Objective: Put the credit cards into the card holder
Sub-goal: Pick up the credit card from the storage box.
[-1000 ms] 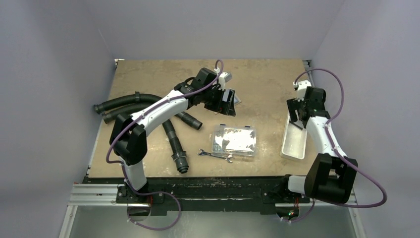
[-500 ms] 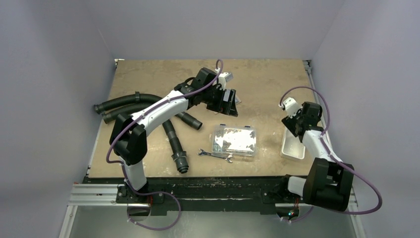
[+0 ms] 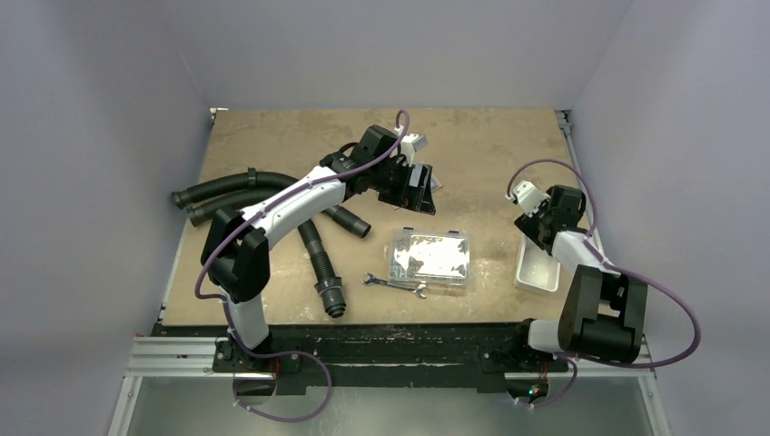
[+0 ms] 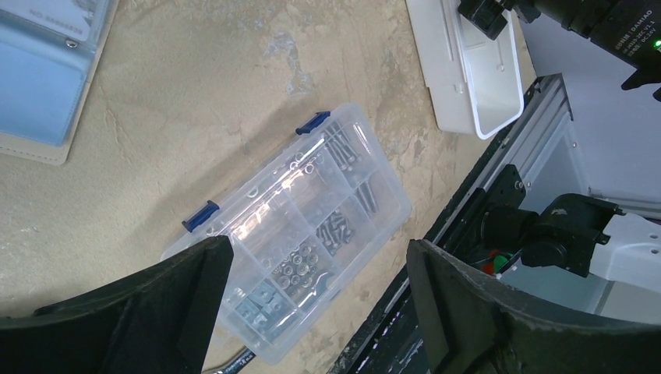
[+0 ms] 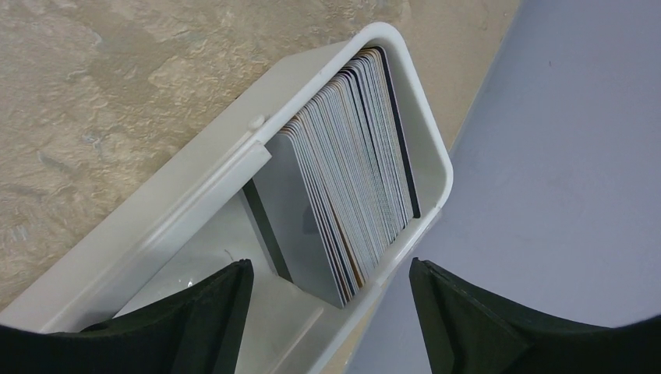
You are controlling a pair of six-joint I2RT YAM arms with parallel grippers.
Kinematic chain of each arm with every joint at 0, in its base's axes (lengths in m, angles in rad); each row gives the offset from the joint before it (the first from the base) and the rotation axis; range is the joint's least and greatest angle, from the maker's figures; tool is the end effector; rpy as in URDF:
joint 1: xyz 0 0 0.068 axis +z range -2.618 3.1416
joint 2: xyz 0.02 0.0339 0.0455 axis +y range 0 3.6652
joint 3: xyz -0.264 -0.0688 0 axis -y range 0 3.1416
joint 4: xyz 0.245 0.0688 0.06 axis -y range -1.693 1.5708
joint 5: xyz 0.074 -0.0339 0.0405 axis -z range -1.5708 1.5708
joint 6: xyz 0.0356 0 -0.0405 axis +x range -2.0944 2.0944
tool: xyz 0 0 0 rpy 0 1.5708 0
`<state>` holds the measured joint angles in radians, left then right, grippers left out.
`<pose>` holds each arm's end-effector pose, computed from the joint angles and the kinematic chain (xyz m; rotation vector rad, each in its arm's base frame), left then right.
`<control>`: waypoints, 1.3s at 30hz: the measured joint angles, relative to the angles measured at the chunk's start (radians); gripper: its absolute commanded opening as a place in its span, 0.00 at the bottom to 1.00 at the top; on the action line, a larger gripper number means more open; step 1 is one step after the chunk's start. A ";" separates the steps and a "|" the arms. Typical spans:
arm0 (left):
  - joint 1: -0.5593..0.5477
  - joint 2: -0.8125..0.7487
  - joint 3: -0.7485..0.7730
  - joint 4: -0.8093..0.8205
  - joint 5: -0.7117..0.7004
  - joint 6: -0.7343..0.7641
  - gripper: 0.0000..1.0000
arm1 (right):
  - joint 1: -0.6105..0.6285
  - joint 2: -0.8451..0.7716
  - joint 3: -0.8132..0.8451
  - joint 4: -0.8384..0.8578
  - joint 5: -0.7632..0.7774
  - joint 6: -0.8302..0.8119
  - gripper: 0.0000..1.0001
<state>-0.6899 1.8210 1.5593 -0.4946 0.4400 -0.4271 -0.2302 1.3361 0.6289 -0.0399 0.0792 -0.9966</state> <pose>0.3103 -0.2757 0.2910 0.5612 2.4236 -1.0356 0.2566 -0.0630 0.1823 -0.8671 2.2631 -0.6878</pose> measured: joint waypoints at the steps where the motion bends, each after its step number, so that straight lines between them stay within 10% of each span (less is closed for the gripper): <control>1: 0.000 0.000 0.000 0.000 0.000 0.000 0.89 | 0.000 0.006 0.000 0.005 0.000 -0.005 0.81; 29: 0.000 0.000 0.000 0.000 -0.001 0.000 0.89 | -0.001 0.043 0.003 0.079 0.006 -0.050 0.72; 39: 0.000 0.000 0.000 0.000 -0.001 0.000 0.89 | -0.001 0.054 0.003 0.085 0.007 -0.055 0.54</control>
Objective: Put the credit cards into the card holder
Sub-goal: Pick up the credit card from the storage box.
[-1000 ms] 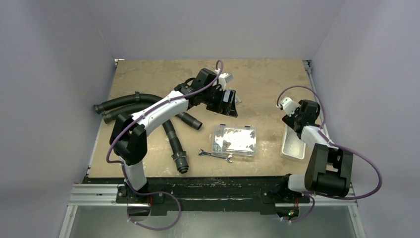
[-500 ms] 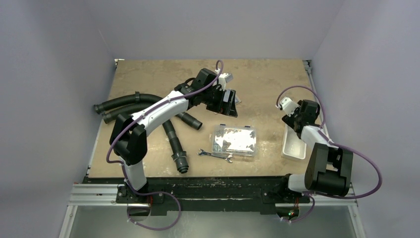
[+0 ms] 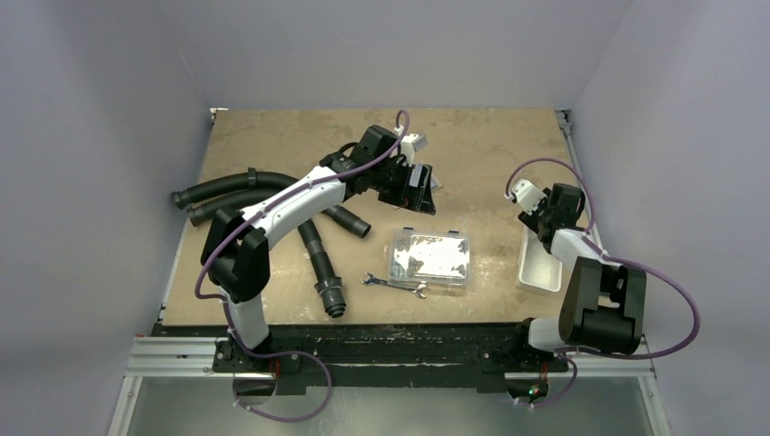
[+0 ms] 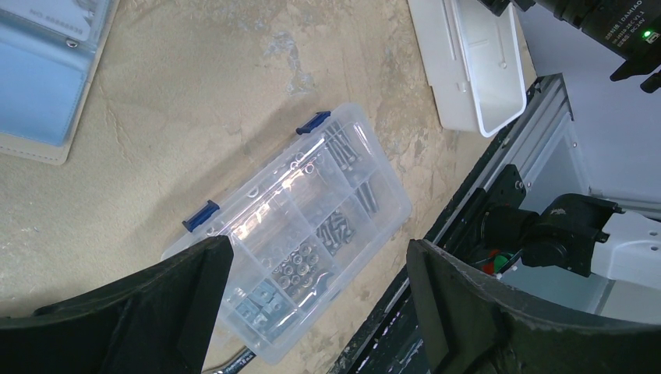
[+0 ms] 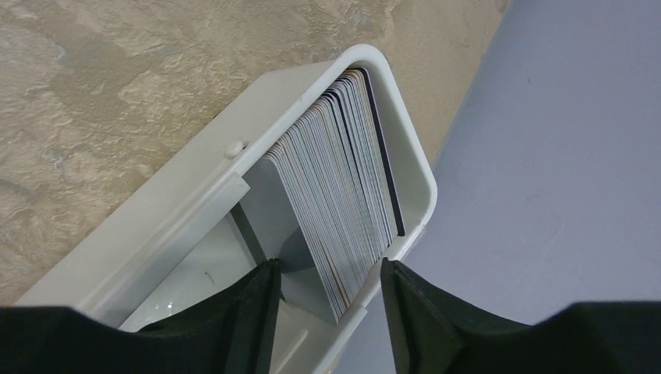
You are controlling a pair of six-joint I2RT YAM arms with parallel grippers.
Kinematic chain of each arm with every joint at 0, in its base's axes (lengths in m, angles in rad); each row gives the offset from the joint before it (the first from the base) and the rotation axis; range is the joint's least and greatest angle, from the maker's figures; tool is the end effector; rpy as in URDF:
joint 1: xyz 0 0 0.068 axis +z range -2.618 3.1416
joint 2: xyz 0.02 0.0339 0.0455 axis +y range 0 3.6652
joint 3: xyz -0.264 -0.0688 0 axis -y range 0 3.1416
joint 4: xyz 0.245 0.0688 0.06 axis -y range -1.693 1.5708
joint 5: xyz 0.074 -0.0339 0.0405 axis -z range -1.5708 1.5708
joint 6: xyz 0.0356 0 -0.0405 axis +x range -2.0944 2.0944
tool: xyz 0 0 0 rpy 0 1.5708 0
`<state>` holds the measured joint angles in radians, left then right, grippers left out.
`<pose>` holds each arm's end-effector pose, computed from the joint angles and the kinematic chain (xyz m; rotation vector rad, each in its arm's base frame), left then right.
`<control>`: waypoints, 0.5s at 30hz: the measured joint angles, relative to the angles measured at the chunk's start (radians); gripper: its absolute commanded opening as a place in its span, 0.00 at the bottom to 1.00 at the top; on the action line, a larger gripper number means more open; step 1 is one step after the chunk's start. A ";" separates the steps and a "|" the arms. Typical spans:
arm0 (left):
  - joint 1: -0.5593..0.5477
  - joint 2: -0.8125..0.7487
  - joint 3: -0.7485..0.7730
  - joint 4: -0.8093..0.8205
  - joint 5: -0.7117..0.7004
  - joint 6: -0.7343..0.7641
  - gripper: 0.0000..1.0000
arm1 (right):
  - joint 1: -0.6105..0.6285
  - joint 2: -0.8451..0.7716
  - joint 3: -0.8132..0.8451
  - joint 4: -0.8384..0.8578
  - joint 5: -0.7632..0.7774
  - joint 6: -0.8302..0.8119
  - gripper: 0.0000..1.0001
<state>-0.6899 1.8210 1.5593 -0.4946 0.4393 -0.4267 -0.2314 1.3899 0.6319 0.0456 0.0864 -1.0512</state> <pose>0.3103 -0.2757 0.2910 0.5613 2.4233 -1.0347 0.2665 -0.0659 0.1768 -0.9129 2.2200 -0.7402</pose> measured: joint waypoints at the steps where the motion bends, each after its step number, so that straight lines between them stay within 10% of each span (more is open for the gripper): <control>1: 0.000 0.000 0.000 0.000 0.000 0.000 0.89 | 0.000 0.000 0.000 0.000 0.000 0.001 0.52; 15: -0.001 0.000 0.000 0.000 0.004 0.000 0.89 | 0.000 -0.005 0.000 -0.006 0.000 -0.001 0.32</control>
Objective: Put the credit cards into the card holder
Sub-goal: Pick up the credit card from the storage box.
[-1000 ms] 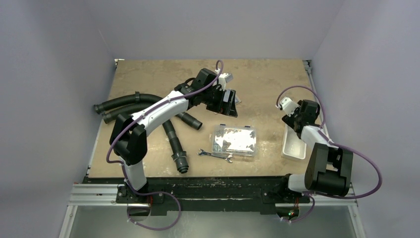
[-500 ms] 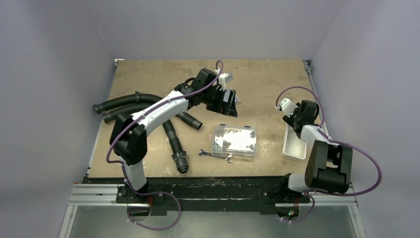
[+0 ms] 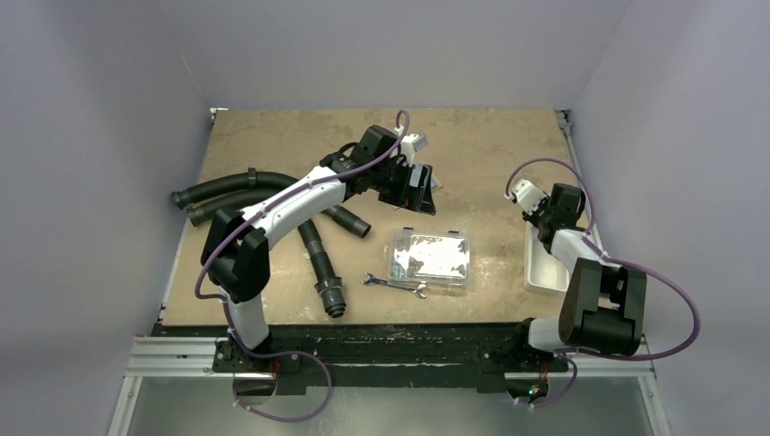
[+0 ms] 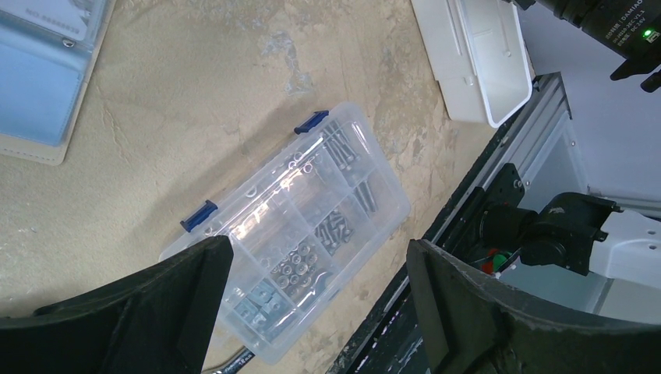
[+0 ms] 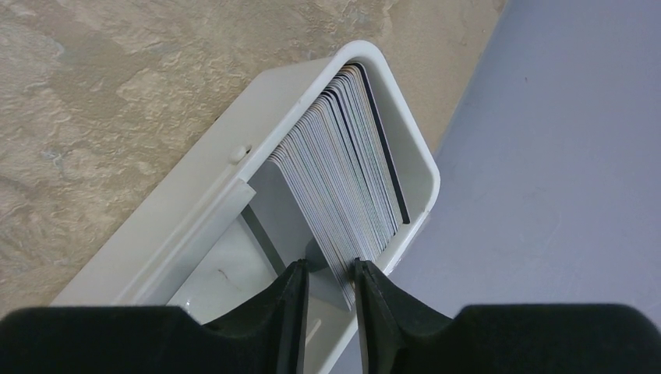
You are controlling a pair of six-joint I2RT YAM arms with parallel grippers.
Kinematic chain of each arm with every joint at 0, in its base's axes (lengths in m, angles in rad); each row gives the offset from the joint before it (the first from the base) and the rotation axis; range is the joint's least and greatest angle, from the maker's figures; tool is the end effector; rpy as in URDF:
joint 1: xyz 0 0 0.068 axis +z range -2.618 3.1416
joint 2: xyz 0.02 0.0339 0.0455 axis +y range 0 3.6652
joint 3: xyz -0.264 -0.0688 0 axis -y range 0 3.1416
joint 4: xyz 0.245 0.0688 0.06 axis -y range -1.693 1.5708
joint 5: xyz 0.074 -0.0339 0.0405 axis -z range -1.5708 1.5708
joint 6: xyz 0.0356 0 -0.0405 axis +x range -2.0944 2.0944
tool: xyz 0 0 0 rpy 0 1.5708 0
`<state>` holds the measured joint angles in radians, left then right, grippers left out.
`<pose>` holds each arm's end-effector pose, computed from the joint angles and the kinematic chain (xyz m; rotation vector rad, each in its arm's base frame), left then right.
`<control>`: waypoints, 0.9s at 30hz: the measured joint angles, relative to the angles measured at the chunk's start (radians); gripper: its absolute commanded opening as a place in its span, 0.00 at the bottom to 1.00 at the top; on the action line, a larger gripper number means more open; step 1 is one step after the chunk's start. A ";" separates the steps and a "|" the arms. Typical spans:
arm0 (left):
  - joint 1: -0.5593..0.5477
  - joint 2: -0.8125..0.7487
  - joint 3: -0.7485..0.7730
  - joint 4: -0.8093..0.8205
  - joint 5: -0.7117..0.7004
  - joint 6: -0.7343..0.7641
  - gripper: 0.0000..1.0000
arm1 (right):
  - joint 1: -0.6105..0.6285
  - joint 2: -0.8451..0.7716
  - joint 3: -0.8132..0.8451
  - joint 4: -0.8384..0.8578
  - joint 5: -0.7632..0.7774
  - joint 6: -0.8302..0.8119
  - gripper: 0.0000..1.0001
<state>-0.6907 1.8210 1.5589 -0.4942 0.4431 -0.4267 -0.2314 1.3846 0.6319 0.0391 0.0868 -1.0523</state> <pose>0.3100 -0.2760 0.2909 0.5645 2.4233 -1.0393 0.2657 -0.0658 0.1776 -0.9145 2.2210 -0.7404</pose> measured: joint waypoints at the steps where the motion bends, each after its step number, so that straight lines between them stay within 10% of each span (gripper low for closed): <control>1: 0.000 0.000 0.000 0.000 0.000 0.000 0.89 | 0.000 -0.001 0.000 0.000 0.000 0.000 0.30; 27: -0.009 0.000 0.000 0.001 0.008 0.000 0.89 | 0.000 -0.076 0.000 -0.038 0.000 -0.013 0.00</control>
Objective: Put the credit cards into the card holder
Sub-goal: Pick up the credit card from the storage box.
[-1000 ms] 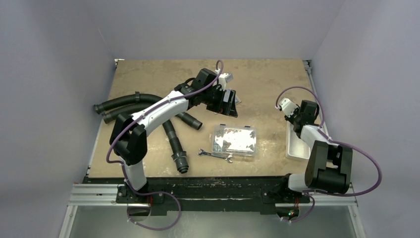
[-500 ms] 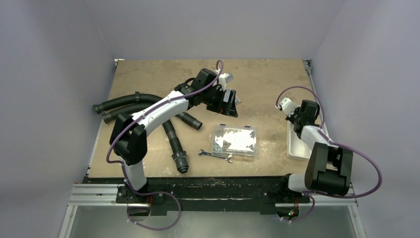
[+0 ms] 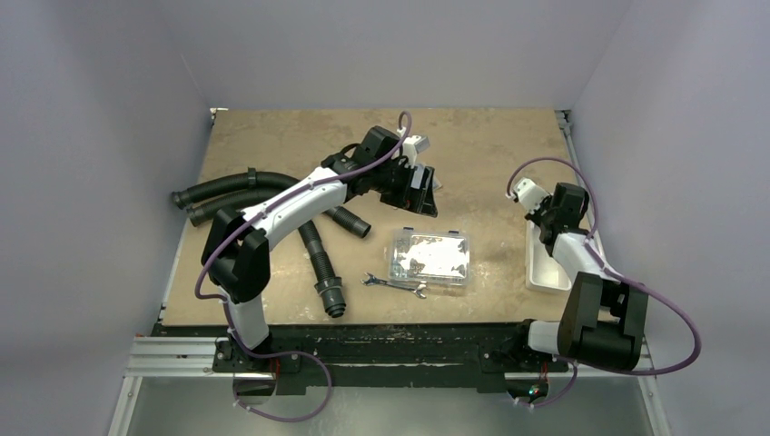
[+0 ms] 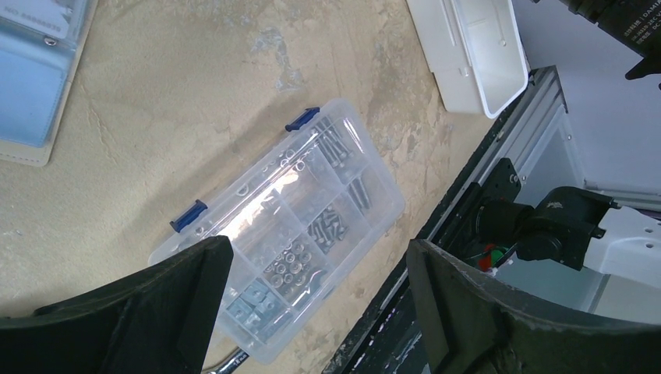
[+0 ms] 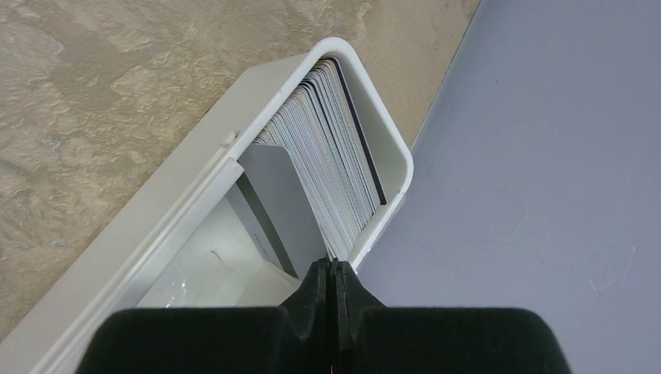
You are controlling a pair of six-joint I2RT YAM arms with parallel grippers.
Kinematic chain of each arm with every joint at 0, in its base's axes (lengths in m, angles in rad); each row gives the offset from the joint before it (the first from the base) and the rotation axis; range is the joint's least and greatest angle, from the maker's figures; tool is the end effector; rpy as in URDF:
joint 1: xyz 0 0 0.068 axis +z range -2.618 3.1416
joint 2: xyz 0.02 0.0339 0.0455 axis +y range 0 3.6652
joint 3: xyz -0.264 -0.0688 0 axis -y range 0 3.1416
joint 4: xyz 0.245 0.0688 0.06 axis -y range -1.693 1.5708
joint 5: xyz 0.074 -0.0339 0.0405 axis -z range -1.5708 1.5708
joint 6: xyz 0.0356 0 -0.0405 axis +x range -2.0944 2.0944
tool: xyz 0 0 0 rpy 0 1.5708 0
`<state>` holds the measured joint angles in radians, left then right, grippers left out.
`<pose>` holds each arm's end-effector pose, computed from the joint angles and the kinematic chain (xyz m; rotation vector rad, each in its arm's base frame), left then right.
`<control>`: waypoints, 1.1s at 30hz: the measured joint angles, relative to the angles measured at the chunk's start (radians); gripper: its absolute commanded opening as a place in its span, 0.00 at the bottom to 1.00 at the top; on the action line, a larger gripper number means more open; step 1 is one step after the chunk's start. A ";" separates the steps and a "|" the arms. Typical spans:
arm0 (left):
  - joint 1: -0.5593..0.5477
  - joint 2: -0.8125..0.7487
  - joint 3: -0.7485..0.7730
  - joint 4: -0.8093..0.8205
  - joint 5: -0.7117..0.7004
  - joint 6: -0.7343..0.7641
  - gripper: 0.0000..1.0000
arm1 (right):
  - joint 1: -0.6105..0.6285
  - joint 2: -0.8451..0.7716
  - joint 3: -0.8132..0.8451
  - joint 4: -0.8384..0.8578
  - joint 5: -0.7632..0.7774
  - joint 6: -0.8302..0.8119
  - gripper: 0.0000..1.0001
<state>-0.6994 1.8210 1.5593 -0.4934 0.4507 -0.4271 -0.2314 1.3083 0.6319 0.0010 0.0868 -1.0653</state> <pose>0.3074 -0.2789 0.2912 0.5795 2.4219 -1.0520 0.2578 -0.0639 0.1934 -0.9130 2.1831 -0.7680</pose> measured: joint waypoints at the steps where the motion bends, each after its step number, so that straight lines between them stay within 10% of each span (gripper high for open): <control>1: -0.002 0.000 0.000 0.000 0.000 0.000 0.89 | 0.000 -0.002 0.000 -0.002 -0.001 -0.002 0.00; 33: -0.010 0.000 0.000 0.001 0.011 0.000 0.90 | -0.012 0.022 0.003 -0.064 -0.071 -0.026 0.11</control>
<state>-0.7094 1.8210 1.5589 -0.4927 0.4614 -0.4267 -0.2436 1.3300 0.6346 -0.0631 0.0162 -1.0916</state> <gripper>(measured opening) 0.894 0.072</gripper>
